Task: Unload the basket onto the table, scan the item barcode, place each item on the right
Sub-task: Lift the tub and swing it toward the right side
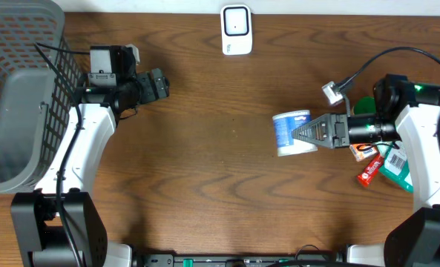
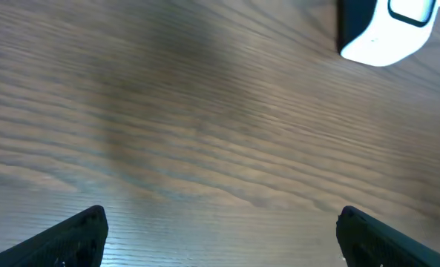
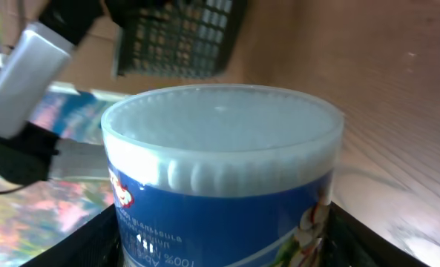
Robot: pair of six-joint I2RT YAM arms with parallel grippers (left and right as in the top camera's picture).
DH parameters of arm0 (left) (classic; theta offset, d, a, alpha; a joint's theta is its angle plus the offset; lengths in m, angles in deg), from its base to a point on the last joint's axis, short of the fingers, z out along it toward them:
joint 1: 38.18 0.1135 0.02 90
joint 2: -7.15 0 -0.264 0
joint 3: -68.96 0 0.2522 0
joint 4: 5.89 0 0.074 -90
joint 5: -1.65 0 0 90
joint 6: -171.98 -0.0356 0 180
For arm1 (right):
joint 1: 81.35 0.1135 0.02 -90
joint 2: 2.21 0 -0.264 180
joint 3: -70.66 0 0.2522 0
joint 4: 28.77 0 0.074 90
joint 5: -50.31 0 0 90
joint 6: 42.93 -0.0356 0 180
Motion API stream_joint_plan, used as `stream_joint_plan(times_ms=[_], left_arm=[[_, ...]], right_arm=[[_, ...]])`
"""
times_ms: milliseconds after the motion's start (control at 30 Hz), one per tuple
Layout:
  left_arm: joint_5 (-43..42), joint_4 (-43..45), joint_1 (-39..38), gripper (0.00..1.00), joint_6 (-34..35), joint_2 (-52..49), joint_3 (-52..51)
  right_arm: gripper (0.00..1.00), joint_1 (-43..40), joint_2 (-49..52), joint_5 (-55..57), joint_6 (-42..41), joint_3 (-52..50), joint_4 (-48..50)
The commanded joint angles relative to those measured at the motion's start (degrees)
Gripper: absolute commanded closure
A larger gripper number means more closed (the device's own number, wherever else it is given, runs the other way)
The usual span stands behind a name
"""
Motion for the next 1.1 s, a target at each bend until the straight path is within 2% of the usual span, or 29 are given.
stream_joint_plan(times_ms=[0, 333, 467, 567, 700, 833, 933, 1067], left_arm=[[4.6, 0.3, 0.3, 0.02, 0.3, -0.9, -0.5], [17.8, 0.3, 0.3, 0.02, 0.3, -0.8, -0.5], [19.2, 0.3, 0.3, 0.02, 0.3, -0.8, -0.5], [19.2, 0.3, 0.3, 0.02, 0.3, -0.8, -0.5], [19.2, 0.3, 0.3, 0.02, 0.3, -0.8, -0.5], [19.2, 0.3, 0.3, 0.02, 0.3, -0.8, -0.5], [19.2, 0.3, 0.3, 0.02, 0.3, -0.8, -0.5], [19.2, 0.3, 0.3, 0.02, 0.3, -0.8, -0.5]], right_arm=[[0.99, -1.4, -1.1, -6.0, 2.7, 0.9, -1.2], [0.99, -3.2, -1.1, -2.0, 2.6, 0.9, -4.3], [0.99, -3.7, -1.0, 1.5, 2.7, 0.9, -4.5], [0.99, -3.6, -1.1, -4.2, 3.1, 0.9, -8.0], [0.99, -3.5, -1.1, -9.4, 1.0, 1.0, -8.0], [0.99, -3.6, -1.1, -12.2, -3.4, 1.0, -8.0], [0.99, -3.7, -1.2, -20.2, -6.0, 1.0, -8.0], [0.99, -5.3, -1.2, -20.4, -9.2, 1.9, -6.7]])
